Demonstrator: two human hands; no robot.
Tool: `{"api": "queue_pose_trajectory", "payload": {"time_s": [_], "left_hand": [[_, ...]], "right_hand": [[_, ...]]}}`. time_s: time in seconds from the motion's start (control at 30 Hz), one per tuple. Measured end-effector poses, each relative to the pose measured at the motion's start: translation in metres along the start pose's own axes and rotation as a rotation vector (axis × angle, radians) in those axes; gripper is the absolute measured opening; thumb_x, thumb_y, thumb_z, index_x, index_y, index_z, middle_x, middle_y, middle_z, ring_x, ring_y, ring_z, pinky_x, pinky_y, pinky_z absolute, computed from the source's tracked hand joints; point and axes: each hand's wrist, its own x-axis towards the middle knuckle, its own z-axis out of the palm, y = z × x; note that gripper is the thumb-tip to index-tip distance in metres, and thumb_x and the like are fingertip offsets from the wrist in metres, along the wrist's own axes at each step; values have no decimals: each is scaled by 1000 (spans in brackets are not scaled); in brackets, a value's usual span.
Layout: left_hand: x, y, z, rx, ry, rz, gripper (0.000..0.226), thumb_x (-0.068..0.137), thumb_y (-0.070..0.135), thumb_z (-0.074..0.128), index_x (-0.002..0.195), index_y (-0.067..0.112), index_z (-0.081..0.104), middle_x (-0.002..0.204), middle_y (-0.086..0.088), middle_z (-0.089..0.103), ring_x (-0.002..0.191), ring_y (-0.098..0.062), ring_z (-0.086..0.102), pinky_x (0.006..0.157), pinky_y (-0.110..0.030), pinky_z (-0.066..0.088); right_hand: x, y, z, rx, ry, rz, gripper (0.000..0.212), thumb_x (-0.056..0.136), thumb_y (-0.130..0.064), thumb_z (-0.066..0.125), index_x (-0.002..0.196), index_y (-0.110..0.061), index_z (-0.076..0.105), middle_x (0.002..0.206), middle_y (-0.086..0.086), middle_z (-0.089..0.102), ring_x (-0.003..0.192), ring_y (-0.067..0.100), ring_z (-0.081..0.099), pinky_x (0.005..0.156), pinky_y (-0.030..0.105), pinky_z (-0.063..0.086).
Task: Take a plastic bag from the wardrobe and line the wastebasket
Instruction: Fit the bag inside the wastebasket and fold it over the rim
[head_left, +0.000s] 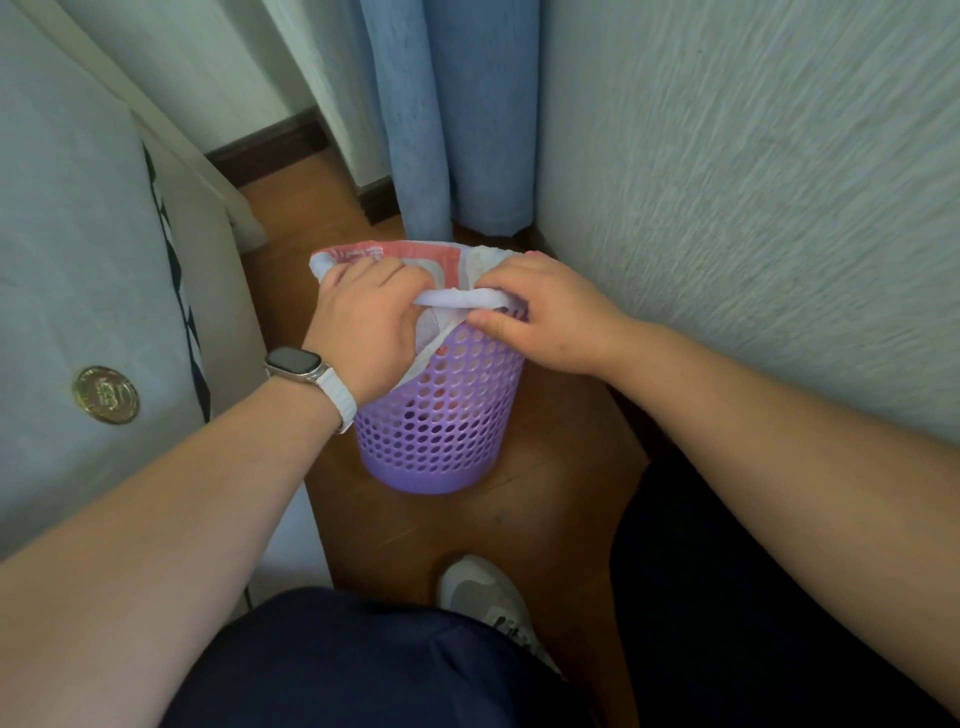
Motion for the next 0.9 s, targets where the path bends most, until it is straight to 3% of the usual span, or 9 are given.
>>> {"api": "queue_pose_trajectory", "payload": {"time_s": [0.13, 0.37, 0.53, 0.7, 0.9], "left_hand": [[-1, -1, 1, -27, 30, -45, 44, 86, 34, 31, 98, 8, 64, 95, -12, 66, 92, -36, 57, 85, -47, 39], [-1, -1, 0, -44, 63, -105, 37, 88, 30, 35, 99, 8, 63, 96, -14, 66, 92, -36, 57, 86, -48, 39], [-3, -7, 2, -64, 82, -141, 22, 91, 17, 46, 103, 8, 62, 100, -14, 65, 96, -37, 56, 90, -48, 38], [-4, -8, 2, -76, 87, -152, 20, 92, 13, 49, 108, 10, 62, 106, -12, 64, 102, -34, 55, 95, -47, 35], [-5, -8, 3, -76, 75, -131, 28, 90, 20, 43, 109, 13, 62, 108, -10, 65, 103, -32, 54, 95, -45, 35]], "right_hand": [[0, 5, -1, -27, 12, 68, 51, 89, -56, 39, 93, -13, 66, 90, 2, 64, 88, 24, 55, 81, 41, 45], [4, -4, 0, -49, 95, 33, 31, 90, -40, 53, 96, -12, 63, 94, 7, 65, 89, 27, 55, 79, 43, 46], [-2, -3, 0, 24, 128, 44, 37, 87, -42, 58, 114, -17, 59, 113, 3, 64, 104, 23, 57, 88, 39, 48], [-4, -6, 1, 106, 173, 118, 15, 90, -31, 53, 91, -17, 59, 107, 8, 67, 98, 29, 60, 82, 45, 50], [2, -6, 7, 57, 204, 117, 21, 86, -29, 61, 74, -13, 55, 89, 6, 65, 85, 26, 58, 74, 42, 48]]}}
